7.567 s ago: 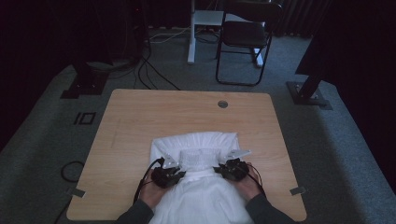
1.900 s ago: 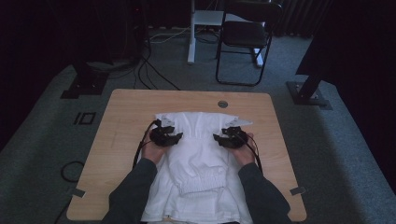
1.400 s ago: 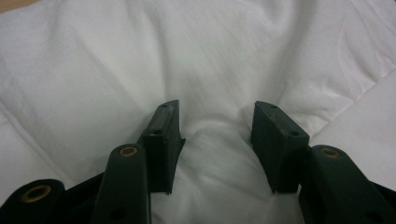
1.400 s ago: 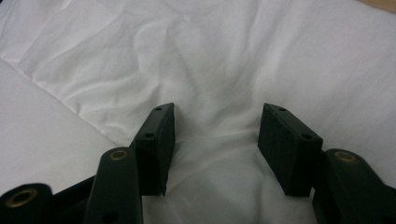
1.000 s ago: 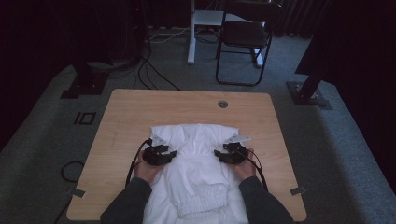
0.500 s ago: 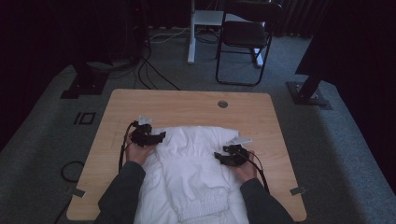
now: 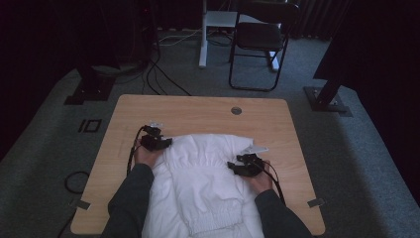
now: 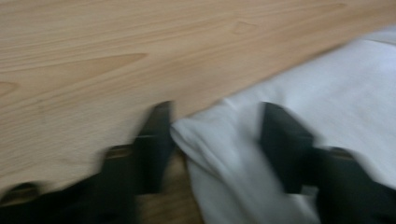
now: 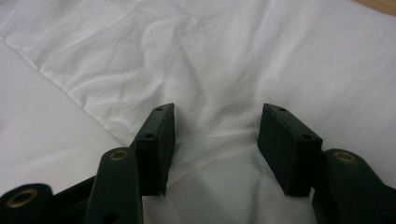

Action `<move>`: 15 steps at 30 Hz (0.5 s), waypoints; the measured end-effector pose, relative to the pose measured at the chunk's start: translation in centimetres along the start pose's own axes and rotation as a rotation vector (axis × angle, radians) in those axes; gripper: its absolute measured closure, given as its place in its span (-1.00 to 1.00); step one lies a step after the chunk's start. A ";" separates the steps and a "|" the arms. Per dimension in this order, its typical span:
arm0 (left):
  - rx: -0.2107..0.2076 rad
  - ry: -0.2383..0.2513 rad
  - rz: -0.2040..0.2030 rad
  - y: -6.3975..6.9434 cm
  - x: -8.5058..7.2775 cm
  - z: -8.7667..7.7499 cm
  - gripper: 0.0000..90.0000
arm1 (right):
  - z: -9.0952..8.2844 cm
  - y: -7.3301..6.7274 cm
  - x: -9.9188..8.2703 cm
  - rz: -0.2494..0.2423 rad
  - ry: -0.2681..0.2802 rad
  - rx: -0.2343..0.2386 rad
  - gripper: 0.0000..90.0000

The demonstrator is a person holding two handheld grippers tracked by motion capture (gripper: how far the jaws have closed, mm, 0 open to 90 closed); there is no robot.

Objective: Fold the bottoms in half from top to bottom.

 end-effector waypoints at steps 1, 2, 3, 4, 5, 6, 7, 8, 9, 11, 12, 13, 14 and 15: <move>-0.008 0.000 0.002 0.0 -0.1 0.0 0.41 | -0.2 0.2 0.1 0.003 -0.012 0.016 0.01; -0.023 0.003 -0.004 -0.1 -0.1 0.0 0.50 | -0.5 0.5 0.2 0.005 -0.015 0.034 0.04; -0.040 0.005 -0.009 -0.2 -0.2 0.0 0.59 | -0.9 0.9 0.4 0.007 -0.009 0.037 0.04; -0.054 0.009 -0.014 -0.2 -0.2 0.0 0.69 | -1.5 1.5 0.7 0.010 0.008 0.014 0.03; -0.054 0.009 -0.014 -0.2 -0.2 0.0 0.74 | -2.1 2.0 0.9 0.023 0.025 -0.006 0.03; -0.061 0.011 -0.017 -0.1 -0.2 0.1 0.77 | -2.9 3.1 1.2 0.060 0.059 -0.028 0.02; -0.061 0.011 -0.017 -0.1 -0.2 0.1 0.78 | -2.9 3.1 1.2 0.060 0.059 -0.028 0.02; -0.061 0.011 -0.017 -0.1 -0.2 0.1 0.78 | -3.5 4.0 1.6 0.092 0.083 -0.041 0.02; -0.062 0.011 -0.020 -0.1 -0.2 0.1 0.78 | -3.5 4.0 1.6 0.092 0.083 -0.041 0.00; -0.065 0.013 -0.022 -0.1 -0.2 0.1 0.78 | -4.0 7.0 2.8 0.152 0.089 -0.069 -0.13; -0.067 0.016 -0.023 -0.2 -0.2 0.1 0.78 | -3.8 7.7 3.1 0.163 0.078 -0.070 -0.17; -0.067 0.020 -0.025 -0.2 -0.3 0.1 0.78 | -3.5 8.2 3.4 0.166 0.067 -0.077 -0.19; -0.067 0.024 -0.024 -0.2 -0.3 0.2 0.77 | -3.1 8.7 3.7 0.167 0.059 -0.084 -0.22; -0.066 0.028 -0.024 -0.1 -0.3 0.2 0.77 | -2.7 9.0 4.0 0.166 0.054 -0.080 -0.25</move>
Point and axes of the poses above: each handheld gripper's, and its own axes: z roughly forward along the jaws, x roughly out of its top, y roughly to its right, the point moved 1 cm from there along z, roughly forward along the jaws, and after that the axes turned 9 degrees about -y, right-handed, at the moved point
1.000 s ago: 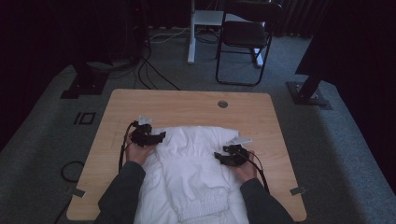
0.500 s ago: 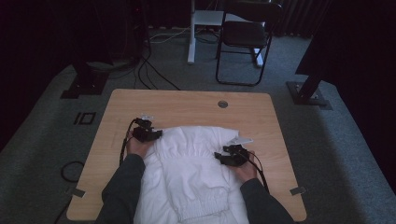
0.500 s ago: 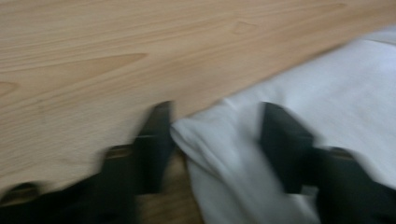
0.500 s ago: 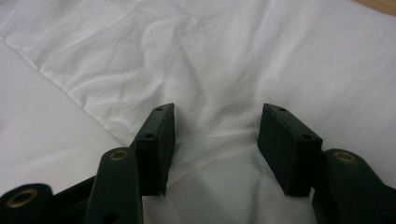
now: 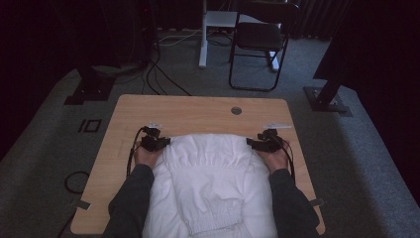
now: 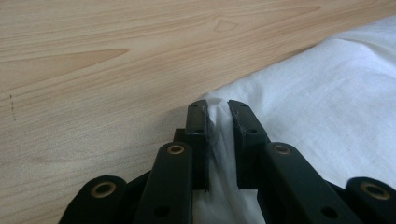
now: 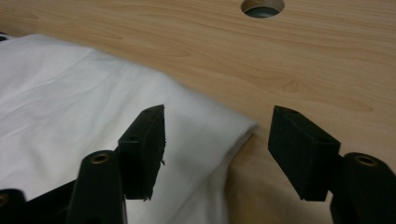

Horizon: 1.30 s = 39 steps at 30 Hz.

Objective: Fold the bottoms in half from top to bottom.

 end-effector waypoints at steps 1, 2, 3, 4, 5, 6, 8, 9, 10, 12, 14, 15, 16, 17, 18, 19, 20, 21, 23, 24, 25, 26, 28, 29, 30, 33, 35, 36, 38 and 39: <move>0.001 0.002 -0.002 0.0 0.0 0.0 0.76 | 0.5 0.1 0.3 -0.003 -0.005 0.009 -0.28; 0.002 0.003 0.000 0.1 0.0 0.0 0.76 | 0.9 0.2 0.5 -0.006 -0.015 0.013 -0.31; 0.004 0.002 0.003 0.1 0.0 0.0 0.76 | 1.5 0.2 0.7 -0.011 -0.027 0.009 -0.34; 0.005 0.001 0.004 0.1 0.0 0.0 0.76 | 2.0 0.1 0.9 -0.017 -0.042 0.006 -0.35; 0.003 0.002 0.003 0.1 0.0 0.0 0.76 | 2.5 0.1 1.1 -0.021 -0.058 0.002 -0.35; 0.002 0.004 0.001 0.1 0.0 0.1 0.76 | 2.9 0.2 1.1 -0.020 -0.076 -0.002 -0.36; 0.002 0.004 0.001 0.1 0.0 0.0 0.76 | 3.7 0.2 1.2 -0.020 -0.106 -0.017 -0.36; 0.002 0.003 0.003 0.1 0.0 0.0 0.76 | 3.9 0.2 1.1 -0.023 -0.112 -0.021 -0.36; 0.002 0.003 0.003 0.1 0.0 0.0 0.76 | 4.1 0.1 1.0 -0.022 -0.120 -0.020 -0.36; 0.002 0.003 0.004 0.0 0.0 0.0 0.76 | 4.4 -0.1 0.7 -0.035 -0.137 -0.017 -0.30; 0.006 0.003 0.003 0.1 0.0 0.1 0.76 | 4.4 -0.3 0.4 -0.053 -0.129 -0.019 -0.20; 0.011 -0.001 0.007 0.2 0.1 0.0 0.76 | 4.3 -0.3 0.3 -0.050 -0.126 -0.011 -0.12; 0.012 -0.002 0.005 0.2 0.1 0.0 0.76 | 4.2 -0.3 0.3 -0.049 -0.128 0.002 0.01; 0.013 -0.002 0.003 0.2 0.1 0.0 0.77 | 4.2 -0.4 0.3 -0.048 -0.133 0.015 0.14; 0.012 -0.003 0.003 0.2 0.1 0.0 0.77 | 4.1 -0.4 0.3 -0.049 -0.141 0.018 0.28; 0.009 -0.005 0.002 0.2 0.1 0.0 0.78 | 4.0 -0.4 0.3 -0.045 -0.150 0.021 0.43; 0.009 -0.005 0.002 0.2 0.1 0.0 0.79 | 3.9 -0.3 0.4 -0.035 -0.162 0.031 0.61; 0.008 -0.005 0.003 0.3 0.1 0.0 0.81 | 3.9 -0.1 0.4 -0.025 -0.172 0.040 0.74; 0.009 -0.005 0.009 0.3 0.1 0.0 0.85 | 3.9 0.2 0.3 0.003 -0.166 0.079 0.89; 0.009 -0.007 0.010 0.3 0.1 0.0 0.85 | 3.9 0.2 0.3 0.003 -0.166 0.079 0.89; 0.019 -0.008 0.004 0.2 0.1 -0.1 0.87 | 3.8 0.3 0.3 -0.004 -0.164 0.074 0.90; 0.024 0.001 0.004 0.1 0.2 -0.4 0.91 | 3.3 0.5 0.5 -0.025 -0.150 0.041 0.91; 0.000 0.029 -0.005 -0.2 0.4 -1.2 0.91 | 3.0 0.7 0.7 -0.016 -0.133 0.045 0.91; -0.024 0.060 -0.017 -0.5 0.8 -2.2 0.92 | 2.2 0.9 1.2 -0.015 -0.099 0.054 0.92; -0.024 0.060 -0.017 -0.5 0.8 -2.2 0.92 | 2.0 0.8 1.5 -0.026 -0.095 0.051 0.92; -0.044 0.116 -0.046 -0.7 2.3 -3.7 0.92 | 1.3 0.3 2.5 -0.056 -0.070 0.029 0.92; -0.047 0.129 -0.043 -0.8 2.7 -4.2 0.92 | 0.7 0.2 3.2 -0.059 -0.043 0.015 0.92; -0.054 0.166 -0.033 -0.7 3.7 -5.2 0.91 | 0.3 0.3 3.6 -0.054 -0.026 0.014 0.91; -0.066 0.208 -0.038 -0.7 4.8 -6.2 0.92 | -0.8 0.4 4.6 -0.046 0.018 0.006 0.91; -0.066 0.208 -0.038 -0.7 4.8 -6.2 0.92 | -0.8 0.4 4.6 -0.046 0.018 0.006 0.91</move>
Point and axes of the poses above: each handheld gripper's, and its own axes: z roughly forward along the jaws, x roughly out of its top, y roughly to its right, the point moved 1 cm from there along z, roughly forward along the jaws, and after that the axes turned 9 degrees about -y, right-handed, at the moved point
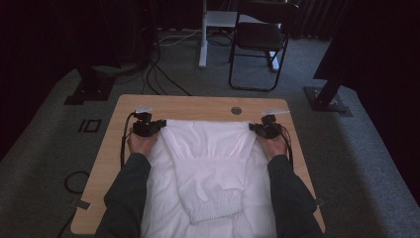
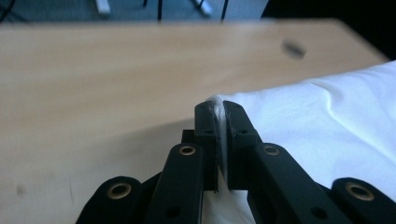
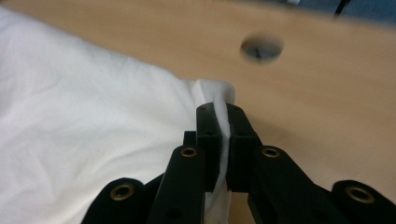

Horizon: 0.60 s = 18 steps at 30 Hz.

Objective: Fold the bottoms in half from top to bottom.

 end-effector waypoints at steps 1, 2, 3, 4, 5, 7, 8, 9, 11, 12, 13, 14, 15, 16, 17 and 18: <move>-0.004 0.041 -0.001 0.3 1.3 -0.8 0.91 | -1.4 0.0 1.2 0.014 0.079 -0.012 0.91; -0.004 0.041 -0.001 0.3 1.3 -0.8 0.91 | -1.8 0.0 1.6 0.022 0.107 -0.014 0.91; -0.006 0.061 -0.001 0.5 1.8 -1.3 0.91 | -2.4 0.0 2.0 0.025 0.147 -0.010 0.91; -0.011 0.083 -0.006 0.6 2.2 -1.8 0.91 | -2.9 0.0 2.3 0.032 0.167 0.002 0.91; -0.027 0.108 -0.002 0.8 2.5 -2.8 0.91 | -3.3 -0.1 2.4 0.029 0.175 0.015 0.91; -0.036 0.113 0.007 1.0 2.3 -3.3 0.91 | -3.6 -0.3 2.3 0.014 0.175 0.022 0.91; -0.058 0.115 0.017 1.1 1.5 -3.9 0.91 | -4.0 -0.6 1.6 -0.028 0.163 0.022 0.91; -0.058 0.115 0.017 1.1 1.5 -3.9 0.91 | -4.2 -0.8 1.1 -0.041 0.161 0.027 0.91; -0.090 0.119 0.032 1.4 -0.6 -4.8 0.91 | -4.7 -1.1 -0.2 -0.048 0.167 0.058 0.91; -0.090 0.119 0.032 1.4 -0.6 -4.8 0.91 | -5.0 -1.2 -0.8 -0.049 0.171 0.075 0.91; -0.122 0.127 0.038 1.7 -2.1 -5.7 0.91 | -5.2 -1.4 -1.5 -0.054 0.169 0.088 0.91; -0.130 0.125 0.049 1.9 -2.8 -6.2 0.91 | -5.6 -1.7 -2.2 -0.068 0.166 0.092 0.91; -0.130 0.125 0.049 1.9 -2.8 -6.2 0.91 | -5.9 -2.0 -2.9 -0.083 0.165 0.098 0.91; -0.135 0.125 0.058 2.1 -3.6 -6.6 0.91 | -6.2 -2.3 -3.5 -0.096 0.160 0.103 0.91; -0.151 0.114 0.082 2.6 -5.3 -7.6 0.91 | -6.6 -2.6 -4.3 -0.106 0.157 0.105 0.91; -0.151 0.114 0.082 2.6 -5.3 -7.6 0.91 | -6.9 -2.9 -5.2 -0.113 0.153 0.109 0.91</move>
Point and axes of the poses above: each handheld gripper's, and its own axes: z roughly forward along the jaws, x roughly out of its top, y roughly to its right, the point moved 1 cm from there along z, roughly forward along the jaws, and after that the axes turned 9 degrees about -y, right-handed, at the moved point
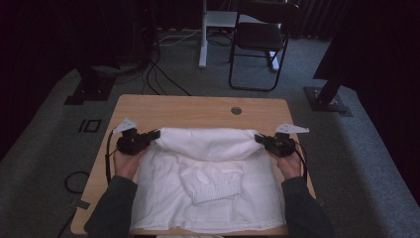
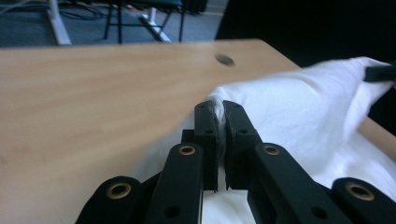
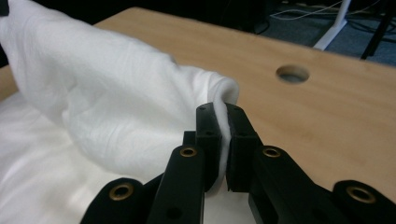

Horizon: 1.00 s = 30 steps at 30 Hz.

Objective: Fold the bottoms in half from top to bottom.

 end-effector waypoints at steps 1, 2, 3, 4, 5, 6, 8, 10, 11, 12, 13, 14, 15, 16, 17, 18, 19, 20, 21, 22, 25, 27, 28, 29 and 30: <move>-0.006 -0.005 0.003 0.3 -0.6 -0.2 0.91 | -0.2 -0.3 -0.5 -0.003 -0.008 0.000 0.91; -0.008 -0.029 0.015 0.8 -1.3 -0.5 0.91 | -0.4 -0.7 -1.2 -0.004 -0.019 -0.001 0.91; 0.001 -0.054 0.035 1.3 -2.1 -0.7 0.91 | -0.5 -1.0 -2.0 -0.001 -0.031 0.004 0.91; 0.001 -0.077 0.045 1.6 -3.0 -0.8 0.91 | -0.5 -1.3 -2.9 -0.001 -0.050 0.006 0.91; -0.005 -0.135 0.053 2.2 -4.6 -0.8 0.91 | -0.4 -1.6 -3.7 -0.002 -0.075 0.003 0.90; -0.005 -0.135 0.053 2.2 -4.6 -0.8 0.91 | -0.4 -1.6 -3.7 -0.002 -0.075 0.003 0.90; -0.009 -0.228 0.067 2.6 -6.5 -0.1 0.90 | 0.0 -2.0 -5.5 0.005 -0.127 0.011 0.90; 0.023 -0.312 0.094 2.8 -7.9 0.7 0.89 | 0.8 -2.5 -7.3 0.014 -0.198 0.002 0.90; 0.037 -0.376 0.092 2.8 -9.1 1.7 0.89 | 1.6 -2.8 -8.5 0.018 -0.246 0.004 0.90; 0.055 -0.397 0.097 2.9 -9.5 2.3 0.89 | 1.9 -3.0 -8.8 0.021 -0.261 0.001 0.90; 0.073 -0.419 0.107 2.9 -9.8 2.9 0.90 | 2.2 -3.1 -9.0 0.019 -0.280 -0.004 0.90; 0.073 -0.419 0.107 2.9 -9.8 2.9 0.90 | 2.5 -3.2 -9.0 0.018 -0.283 -0.011 0.90; 0.074 -0.407 0.109 3.0 -10.0 3.3 0.90 | 2.5 -3.2 -9.0 0.018 -0.283 -0.011 0.90; 0.075 -0.393 0.100 2.9 -10.0 3.6 0.91 | 2.7 -3.4 -8.8 0.011 -0.297 -0.032 0.90; 0.084 -0.387 0.099 2.8 -9.9 3.7 0.91 | 2.7 -3.4 -8.8 0.010 -0.303 -0.039 0.90; 0.083 -0.370 0.092 2.6 -9.9 3.9 0.91 | 2.8 -3.4 -8.7 0.015 -0.304 -0.042 0.90; 0.082 -0.361 0.081 2.4 -9.9 3.9 0.91 | 2.8 -3.4 -8.7 0.015 -0.304 -0.042 0.90; 0.084 -0.349 0.077 2.2 -9.8 4.1 0.91 | 2.8 -3.3 -8.8 0.030 -0.299 -0.037 0.89; 0.087 -0.343 0.072 2.1 -9.8 4.2 0.91 | 2.9 -3.2 -8.8 0.039 -0.295 -0.035 0.89; 0.094 -0.331 0.069 2.0 -9.8 4.3 0.91 | 2.9 -3.2 -8.8 0.039 -0.295 -0.035 0.89; 0.109 -0.302 0.049 1.4 -9.4 4.9 0.91 | 3.4 -2.6 -8.4 0.060 -0.285 -0.035 0.88; 0.120 -0.303 0.049 1.4 -9.2 5.2 0.91 | 3.9 -2.3 -8.0 0.057 -0.285 -0.052 0.88; 0.136 -0.304 0.052 1.3 -8.9 5.5 0.91 | 4.3 -2.1 -7.6 0.055 -0.287 -0.062 0.88; 0.142 -0.303 0.052 1.2 -8.7 5.6 0.91 | 4.5 -2.0 -7.4 0.056 -0.288 -0.068 0.88; 0.154 -0.303 0.047 0.8 -8.2 6.1 0.91 | 4.9 -1.7 -7.0 0.054 -0.287 -0.078 0.88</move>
Point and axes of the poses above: each handheld gripper's, and its own axes: z roughly forward along the jaws, x roughly out of its top, y roughly to its right, the point moved 1 cm from there along z, roughly forward along the jaws, and after that the axes turned 9 degrees about -y, right-handed, at the moved point
